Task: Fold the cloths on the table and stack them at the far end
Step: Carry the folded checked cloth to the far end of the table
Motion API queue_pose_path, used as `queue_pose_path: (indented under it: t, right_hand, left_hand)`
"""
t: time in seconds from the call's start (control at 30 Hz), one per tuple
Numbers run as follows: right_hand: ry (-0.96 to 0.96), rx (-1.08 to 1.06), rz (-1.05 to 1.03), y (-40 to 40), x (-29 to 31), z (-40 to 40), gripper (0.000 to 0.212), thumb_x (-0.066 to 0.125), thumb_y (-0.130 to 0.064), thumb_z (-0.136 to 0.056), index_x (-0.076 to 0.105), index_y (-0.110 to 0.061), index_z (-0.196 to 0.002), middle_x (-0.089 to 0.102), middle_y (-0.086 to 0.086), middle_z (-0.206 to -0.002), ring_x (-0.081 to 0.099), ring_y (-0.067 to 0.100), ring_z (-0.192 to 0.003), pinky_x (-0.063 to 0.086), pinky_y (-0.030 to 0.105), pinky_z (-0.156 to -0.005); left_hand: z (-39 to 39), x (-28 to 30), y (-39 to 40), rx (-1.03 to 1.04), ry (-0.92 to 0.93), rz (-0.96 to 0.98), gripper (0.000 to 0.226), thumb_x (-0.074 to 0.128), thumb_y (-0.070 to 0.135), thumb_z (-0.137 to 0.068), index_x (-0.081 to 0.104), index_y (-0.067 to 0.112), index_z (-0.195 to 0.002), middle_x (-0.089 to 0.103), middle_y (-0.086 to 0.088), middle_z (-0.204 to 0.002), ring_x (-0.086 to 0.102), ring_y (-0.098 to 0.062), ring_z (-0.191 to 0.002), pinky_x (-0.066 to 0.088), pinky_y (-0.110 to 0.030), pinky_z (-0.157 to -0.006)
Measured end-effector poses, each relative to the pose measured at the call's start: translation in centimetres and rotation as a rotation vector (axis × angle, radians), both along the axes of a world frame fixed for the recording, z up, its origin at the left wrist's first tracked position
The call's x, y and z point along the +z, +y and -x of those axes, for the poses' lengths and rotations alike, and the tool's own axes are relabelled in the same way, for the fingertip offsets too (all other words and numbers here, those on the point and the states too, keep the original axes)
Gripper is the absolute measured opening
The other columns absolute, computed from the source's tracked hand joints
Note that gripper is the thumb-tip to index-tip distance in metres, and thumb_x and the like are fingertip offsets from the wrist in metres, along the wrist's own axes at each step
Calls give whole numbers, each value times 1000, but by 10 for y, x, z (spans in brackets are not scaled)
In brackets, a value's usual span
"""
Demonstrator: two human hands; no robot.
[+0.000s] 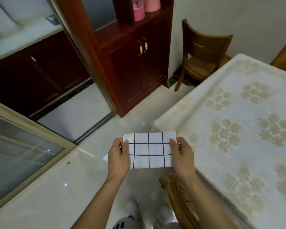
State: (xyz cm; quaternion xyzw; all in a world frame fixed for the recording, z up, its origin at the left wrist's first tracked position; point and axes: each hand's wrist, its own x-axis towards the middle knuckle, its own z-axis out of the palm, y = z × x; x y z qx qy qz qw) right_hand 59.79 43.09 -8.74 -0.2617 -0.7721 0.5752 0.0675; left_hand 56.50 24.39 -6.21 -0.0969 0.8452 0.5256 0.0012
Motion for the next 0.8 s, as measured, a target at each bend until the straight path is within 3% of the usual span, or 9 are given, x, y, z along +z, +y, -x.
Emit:
queue_pose_path:
  t: [0.1, 0.23, 0.4, 0.5, 0.57, 0.63, 0.7, 0.8]
  right_hand:
    - [4, -83, 8, 15, -3, 2, 24, 52, -34, -102, 59, -20, -83, 65, 4, -74, 61, 21, -72, 48, 43, -66]
    - [-24, -188, -20, 37, -10, 3, 28, 51, -34, -102, 56, -16, -81, 62, 6, -70, 59, 21, -67, 47, 44, -65]
    - [-48, -340, -33, 61, -9, 6, 32, 51, -32, -103, 51, -14, -76, 53, 7, -64, 47, 11, -58, 33, 28, -55]
    - [-68, -449, -43, 70, -12, 7, 32, 51, -33, -103, 50, -15, -76, 53, 11, -66, 44, 10, -56, 32, 31, -55]
    - [-94, -518, -48, 72, -14, 11, 30, 51, -33, -102, 52, -15, -78, 55, 9, -66, 47, 7, -56, 34, 29, -54]
    - [-115, -590, -63, 72, -17, 15, 27, 51, -33, -102, 56, -17, -81, 59, 4, -68, 54, 9, -61, 39, 28, -55]
    - [-134, -662, -87, 73, -20, 16, 27, 50, -36, -102, 57, -17, -83, 60, 4, -71, 56, 14, -65, 42, 34, -58]
    - [-170, -749, -89, 75, -27, 11, 29, 51, -39, -102, 56, -17, -83, 60, 4, -71, 56, 15, -65, 41, 34, -59]
  left_hand:
    - [17, 0, 20, -70, 9, -4, 17, 50, 22, -102, 55, 15, -88, 64, -4, -79, 56, 0, -66, 44, -15, -58]
    - [42, -11, 48, -204, -3, 20, 17, 49, 25, -103, 55, 20, -88, 64, -3, -80, 59, -7, -70, 49, -23, -61]
    - [80, -26, 85, -413, -17, 12, 18, 48, 25, -103, 54, 18, -87, 60, -7, -75, 55, -10, -64, 45, -21, -56]
    - [103, -33, 108, -541, -32, 33, 20, 49, 24, -102, 51, 23, -82, 57, -5, -71, 50, -10, -60, 41, -22, -56]
    - [119, -39, 121, -604, -66, 20, 21, 50, 24, -102, 53, 20, -81, 58, -11, -72, 51, -18, -60, 45, -33, -59]
    - [136, -47, 132, -669, -91, 25, 20, 51, 24, -101, 57, 12, -87, 63, -18, -80, 59, -32, -73, 50, -44, -67]
    - [149, -56, 143, -751, -94, 67, 18, 54, 21, -100, 57, 8, -88, 64, -14, -78, 59, -33, -75, 49, -42, -68]
    - [159, -61, 158, -863, -133, 75, 13, 57, 17, -98, 59, 13, -86, 64, -2, -75, 56, -19, -70, 43, -32, -66]
